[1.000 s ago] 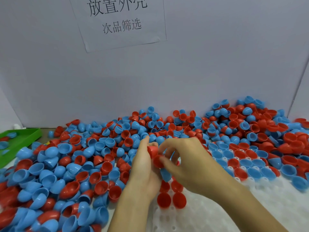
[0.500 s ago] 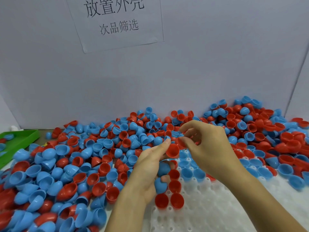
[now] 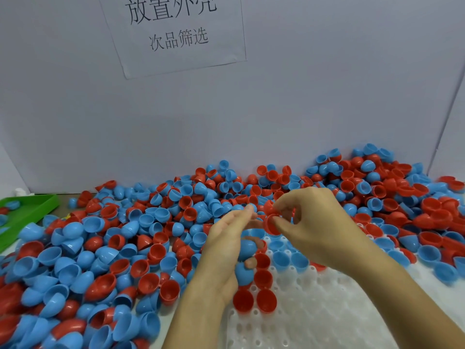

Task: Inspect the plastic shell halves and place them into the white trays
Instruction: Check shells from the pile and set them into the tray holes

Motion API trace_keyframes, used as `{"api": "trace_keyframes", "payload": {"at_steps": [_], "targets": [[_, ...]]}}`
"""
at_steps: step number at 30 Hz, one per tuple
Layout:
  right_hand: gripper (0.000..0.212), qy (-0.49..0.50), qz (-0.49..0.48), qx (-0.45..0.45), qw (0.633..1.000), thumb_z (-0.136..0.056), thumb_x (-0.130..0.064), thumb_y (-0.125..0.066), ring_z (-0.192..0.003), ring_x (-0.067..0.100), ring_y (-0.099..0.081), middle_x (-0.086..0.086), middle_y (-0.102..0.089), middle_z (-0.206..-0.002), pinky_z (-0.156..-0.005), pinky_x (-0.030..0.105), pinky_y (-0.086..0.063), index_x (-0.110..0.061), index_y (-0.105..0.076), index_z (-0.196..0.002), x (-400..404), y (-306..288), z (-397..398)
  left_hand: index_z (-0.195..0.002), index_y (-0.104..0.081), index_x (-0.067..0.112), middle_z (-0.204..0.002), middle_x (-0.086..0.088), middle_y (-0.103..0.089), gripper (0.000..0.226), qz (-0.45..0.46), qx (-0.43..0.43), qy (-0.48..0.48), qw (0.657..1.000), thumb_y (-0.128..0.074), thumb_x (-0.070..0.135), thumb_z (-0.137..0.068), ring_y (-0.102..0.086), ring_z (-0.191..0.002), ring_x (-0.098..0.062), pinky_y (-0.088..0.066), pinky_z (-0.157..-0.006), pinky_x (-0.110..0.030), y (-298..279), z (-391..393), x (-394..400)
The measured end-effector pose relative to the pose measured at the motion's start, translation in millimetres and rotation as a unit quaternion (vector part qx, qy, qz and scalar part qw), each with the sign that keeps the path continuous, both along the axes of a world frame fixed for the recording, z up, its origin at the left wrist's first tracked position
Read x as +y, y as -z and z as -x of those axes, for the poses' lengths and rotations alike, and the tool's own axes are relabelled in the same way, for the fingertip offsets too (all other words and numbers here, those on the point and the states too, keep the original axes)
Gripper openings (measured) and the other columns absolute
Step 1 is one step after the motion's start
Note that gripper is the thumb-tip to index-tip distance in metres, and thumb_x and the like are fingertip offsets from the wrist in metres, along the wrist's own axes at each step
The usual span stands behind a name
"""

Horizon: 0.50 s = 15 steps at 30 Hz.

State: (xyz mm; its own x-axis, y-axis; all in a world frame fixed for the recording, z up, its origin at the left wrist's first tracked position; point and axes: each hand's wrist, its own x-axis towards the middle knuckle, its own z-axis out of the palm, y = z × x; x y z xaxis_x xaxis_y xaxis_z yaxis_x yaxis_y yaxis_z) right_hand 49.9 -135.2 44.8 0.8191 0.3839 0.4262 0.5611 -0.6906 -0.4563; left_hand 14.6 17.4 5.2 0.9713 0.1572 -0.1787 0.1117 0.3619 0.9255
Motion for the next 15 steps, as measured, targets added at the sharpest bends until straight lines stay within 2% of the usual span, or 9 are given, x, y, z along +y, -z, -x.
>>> {"api": "trace_keyframes", "payload": {"at_steps": [2, 3, 6, 9, 11, 13, 15], "targets": [[0.016, -0.008, 0.074, 0.055, 0.996, -0.086, -0.024, -0.07, -0.049, 0.007, -0.047, 0.001, -0.063, -0.06, -0.046, 0.027, -0.046, -0.016, -0.072, -0.072, -7, -8, 3, -0.098, -0.069, 0.01, -0.089, -0.007, -0.073, 0.013, 0.022, 0.004, -0.044, 0.999, -0.059, 0.018, -0.097, -0.059, -0.059, -0.014, -0.037, -0.039, -0.024, -2, -2, 1], [0.015, -0.015, 0.118, 0.09, 0.989, -0.086, -0.024, -0.07, -0.049, 0.006, -0.052, -0.002, -0.065, -0.061, -0.046, 0.023, -0.046, -0.017, -0.073, -0.072, -9, -11, 6, -0.097, -0.069, 0.009, -0.09, -0.009, -0.071, 0.015, 0.032, -0.003, -0.063, 0.998, -0.053, 0.01, -0.097, -0.06, -0.063, -0.015, -0.04, -0.042, -0.025, -2, -3, 2], [0.009, -0.023, 0.254, 0.173, 0.951, -0.086, -0.019, -0.068, -0.059, 0.011, -0.064, -0.003, -0.07, -0.071, -0.054, 0.026, -0.057, -0.014, -0.073, -0.081, -5, -8, 16, -0.094, -0.066, 0.008, -0.092, -0.011, -0.066, 0.034, 0.063, -0.032, -0.102, 0.992, -0.038, -0.009, -0.088, -0.059, -0.077, -0.019, -0.05, -0.058, -0.031, -1, -4, 5], [0.009, -0.01, 0.352, 0.164, 0.922, -0.086, -0.01, -0.064, -0.06, 0.014, -0.056, -0.004, -0.059, -0.072, -0.057, 0.029, -0.053, -0.012, -0.061, -0.078, 11, 6, 25, -0.1, -0.065, 0.008, -0.095, -0.012, -0.064, 0.051, 0.076, -0.044, -0.13, 0.988, -0.03, -0.022, -0.079, -0.058, -0.092, -0.024, -0.055, -0.068, -0.035, 1, -7, 6], [0.021, 0.003, 0.376, 0.138, 0.916, -0.084, -0.007, -0.062, -0.06, 0.014, -0.048, -0.004, -0.049, -0.071, -0.058, 0.029, -0.043, -0.016, -0.049, -0.073, 18, 12, 28, -0.103, -0.065, 0.009, -0.099, -0.013, -0.064, 0.056, 0.08, -0.049, -0.141, 0.986, -0.029, -0.027, -0.08, -0.059, -0.097, -0.026, -0.056, -0.069, -0.035, 2, -8, 8], [0.024, 0.007, 0.378, 0.133, 0.916, -0.084, -0.006, -0.063, -0.062, 0.015, -0.048, -0.004, -0.048, -0.073, -0.061, 0.03, -0.043, -0.019, -0.046, -0.073, 20, 14, 28, -0.106, -0.065, 0.009, -0.106, -0.015, -0.063, 0.056, 0.077, -0.057, -0.147, 0.985, -0.03, -0.029, -0.084, -0.061, -0.104, -0.025, -0.06, -0.069, -0.034, 3, -8, 8], [0.025, 0.004, 0.372, 0.152, 0.916, -0.085, -0.008, -0.064, -0.06, 0.013, -0.048, -0.004, -0.051, -0.072, -0.059, 0.028, -0.044, -0.019, -0.047, -0.071, 17, 12, 27, -0.108, -0.064, 0.008, -0.111, -0.017, -0.062, 0.052, 0.082, -0.071, -0.146, 0.983, -0.032, -0.029, -0.088, -0.067, -0.103, -0.023, -0.063, -0.072, -0.035, 5, -8, 8]]}}
